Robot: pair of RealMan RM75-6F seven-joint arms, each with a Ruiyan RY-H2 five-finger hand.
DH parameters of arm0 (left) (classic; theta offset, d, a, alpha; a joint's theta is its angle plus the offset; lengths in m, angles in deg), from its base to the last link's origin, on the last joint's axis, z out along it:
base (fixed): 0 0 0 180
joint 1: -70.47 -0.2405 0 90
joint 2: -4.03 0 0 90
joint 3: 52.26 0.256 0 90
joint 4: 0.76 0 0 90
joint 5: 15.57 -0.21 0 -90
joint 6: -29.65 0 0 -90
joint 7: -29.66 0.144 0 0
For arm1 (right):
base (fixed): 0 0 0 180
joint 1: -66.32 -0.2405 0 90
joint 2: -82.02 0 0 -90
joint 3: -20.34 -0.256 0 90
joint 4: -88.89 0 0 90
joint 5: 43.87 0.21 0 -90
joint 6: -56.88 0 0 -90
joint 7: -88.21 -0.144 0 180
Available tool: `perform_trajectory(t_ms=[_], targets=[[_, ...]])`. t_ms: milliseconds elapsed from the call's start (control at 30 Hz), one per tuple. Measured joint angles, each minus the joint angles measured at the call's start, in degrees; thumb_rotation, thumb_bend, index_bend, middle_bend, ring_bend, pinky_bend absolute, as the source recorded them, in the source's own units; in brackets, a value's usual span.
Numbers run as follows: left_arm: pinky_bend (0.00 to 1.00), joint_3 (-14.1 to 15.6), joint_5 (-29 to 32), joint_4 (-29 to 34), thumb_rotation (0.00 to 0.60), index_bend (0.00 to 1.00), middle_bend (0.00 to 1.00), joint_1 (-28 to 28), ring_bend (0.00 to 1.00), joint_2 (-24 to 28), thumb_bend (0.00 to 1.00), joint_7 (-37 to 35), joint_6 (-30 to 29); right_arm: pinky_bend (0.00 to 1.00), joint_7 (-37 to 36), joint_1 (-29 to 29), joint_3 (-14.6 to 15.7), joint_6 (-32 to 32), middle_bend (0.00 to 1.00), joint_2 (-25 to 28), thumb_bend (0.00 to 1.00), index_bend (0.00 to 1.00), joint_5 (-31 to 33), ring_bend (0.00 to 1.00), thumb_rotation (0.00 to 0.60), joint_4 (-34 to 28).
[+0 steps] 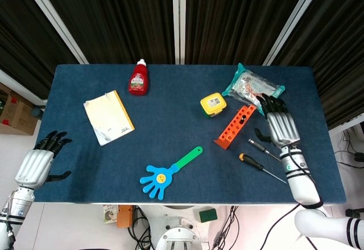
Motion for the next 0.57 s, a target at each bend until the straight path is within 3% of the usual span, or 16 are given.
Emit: perform_trajectory(t_ms=[267, 433, 567], targets=[[0.23, 0.08, -0.77, 0.55, 0.600, 0.22, 0.11, -0.53, 0.04, -0.15, 0.01, 1.15, -1.29, 0.00, -4.50, 14.51, 10.26, 18.35, 0.00, 0.18, 0.32, 0.00, -20.85, 0.00, 0.600, 2.93], [0.23, 0.14, -1.66, 0.84, 0.600, 0.22, 0.11, -0.89, 0.04, -0.49, 0.01, 2.16, -2.50, 0.00, -7.31, 22.92, 15.31, 24.79, 0.00, -2.09, 0.31, 0.00, -25.75, 0.00, 0.600, 10.37], [0.23, -0.05, -2.92, 0.28, 0.600, 0.22, 0.11, -1.15, 0.04, -1.12, 0.01, 2.24, -4.12, 0.00, -10.58, 25.47, 16.06, 25.38, 0.00, -3.45, 0.31, 0.00, -26.35, 0.00, 0.600, 13.45]])
